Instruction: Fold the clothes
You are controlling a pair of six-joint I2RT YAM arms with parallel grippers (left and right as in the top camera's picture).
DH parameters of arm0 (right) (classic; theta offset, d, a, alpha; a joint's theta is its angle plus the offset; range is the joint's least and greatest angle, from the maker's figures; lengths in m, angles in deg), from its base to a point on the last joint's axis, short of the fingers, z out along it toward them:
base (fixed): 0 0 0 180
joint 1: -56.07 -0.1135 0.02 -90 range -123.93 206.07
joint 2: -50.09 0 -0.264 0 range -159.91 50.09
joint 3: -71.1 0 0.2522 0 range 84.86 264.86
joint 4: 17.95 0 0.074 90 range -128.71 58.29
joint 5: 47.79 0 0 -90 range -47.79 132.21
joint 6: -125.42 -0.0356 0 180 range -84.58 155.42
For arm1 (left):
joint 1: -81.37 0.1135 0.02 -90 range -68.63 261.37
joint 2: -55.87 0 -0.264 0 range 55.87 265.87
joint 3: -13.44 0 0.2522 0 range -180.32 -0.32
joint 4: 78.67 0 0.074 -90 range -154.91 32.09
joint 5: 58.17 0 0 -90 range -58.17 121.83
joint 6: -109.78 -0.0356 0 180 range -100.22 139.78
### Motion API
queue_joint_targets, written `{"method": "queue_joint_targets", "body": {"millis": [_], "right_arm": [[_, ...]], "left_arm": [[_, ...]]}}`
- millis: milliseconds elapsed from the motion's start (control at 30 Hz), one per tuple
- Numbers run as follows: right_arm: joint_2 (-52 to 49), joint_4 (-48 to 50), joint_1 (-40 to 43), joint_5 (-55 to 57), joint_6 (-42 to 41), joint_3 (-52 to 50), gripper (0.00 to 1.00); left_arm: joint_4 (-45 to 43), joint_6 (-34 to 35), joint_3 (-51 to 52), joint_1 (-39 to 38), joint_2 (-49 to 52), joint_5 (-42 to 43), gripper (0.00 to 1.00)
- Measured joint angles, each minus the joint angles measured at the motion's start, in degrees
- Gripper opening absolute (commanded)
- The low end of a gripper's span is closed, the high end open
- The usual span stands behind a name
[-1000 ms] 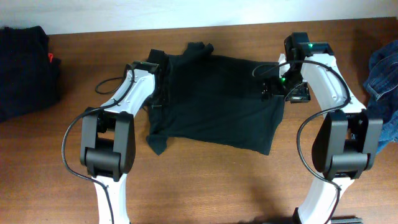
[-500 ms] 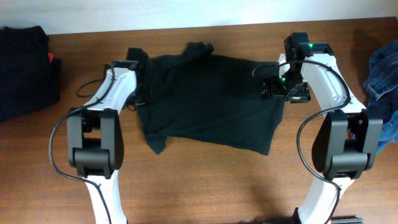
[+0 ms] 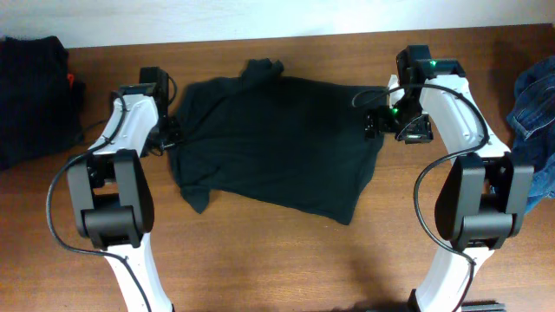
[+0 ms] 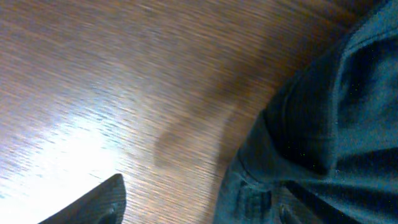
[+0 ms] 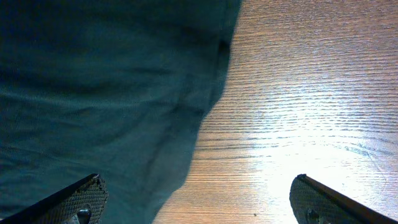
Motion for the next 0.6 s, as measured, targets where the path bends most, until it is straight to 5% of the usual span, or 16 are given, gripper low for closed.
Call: {"method": "queue_joint_targets", "body": {"millis": [433, 600], "right_arm": [[0.0, 0.0, 0.0, 0.0, 0.0, 0.0, 0.99], [0.0, 0.0, 0.0, 0.0, 0.0, 0.0, 0.99]], "left_arm": [[0.6, 0.3, 0.0, 5.8, -5.4, 6.2, 0.61], [0.8, 0.6, 0.0, 6.0, -9.9, 7.8, 0.35]]}}
